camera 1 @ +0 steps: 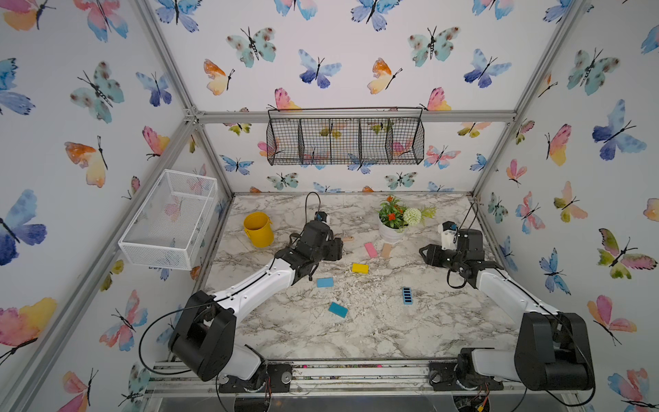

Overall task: Assemble the letter c with building blocks
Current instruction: Pick up the building block from the center of the board.

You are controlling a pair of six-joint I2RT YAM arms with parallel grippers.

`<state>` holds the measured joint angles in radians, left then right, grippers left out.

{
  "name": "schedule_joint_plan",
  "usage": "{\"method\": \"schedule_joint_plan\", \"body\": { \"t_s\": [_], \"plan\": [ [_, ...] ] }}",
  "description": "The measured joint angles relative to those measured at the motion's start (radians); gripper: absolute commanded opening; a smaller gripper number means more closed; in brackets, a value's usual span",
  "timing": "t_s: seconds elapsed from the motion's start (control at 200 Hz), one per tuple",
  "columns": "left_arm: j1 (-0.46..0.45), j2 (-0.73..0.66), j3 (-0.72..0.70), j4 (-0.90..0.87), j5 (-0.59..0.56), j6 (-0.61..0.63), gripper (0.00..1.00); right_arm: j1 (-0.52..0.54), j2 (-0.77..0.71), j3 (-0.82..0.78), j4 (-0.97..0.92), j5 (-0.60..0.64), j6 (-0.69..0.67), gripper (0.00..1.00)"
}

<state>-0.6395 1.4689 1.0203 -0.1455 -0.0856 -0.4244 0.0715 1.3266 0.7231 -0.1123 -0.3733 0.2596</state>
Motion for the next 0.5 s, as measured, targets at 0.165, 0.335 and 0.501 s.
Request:
{"method": "schedule_joint_plan", "body": {
  "t_s": [0.165,0.335,0.501],
  "plan": [
    [-0.033,0.049,0.049,-0.065,0.023,-0.037,0.69,0.063,-0.012,-0.021,-0.068,0.011,0.047,0.47],
    [-0.037,0.079,0.063,-0.11,0.068,-0.046,0.68,0.223,0.008,-0.013,-0.122,0.111,0.1,0.52],
    [-0.056,0.077,0.038,-0.119,0.086,-0.081,0.69,0.365,0.059,0.018,-0.19,0.247,0.164,0.59]
  ]
}}
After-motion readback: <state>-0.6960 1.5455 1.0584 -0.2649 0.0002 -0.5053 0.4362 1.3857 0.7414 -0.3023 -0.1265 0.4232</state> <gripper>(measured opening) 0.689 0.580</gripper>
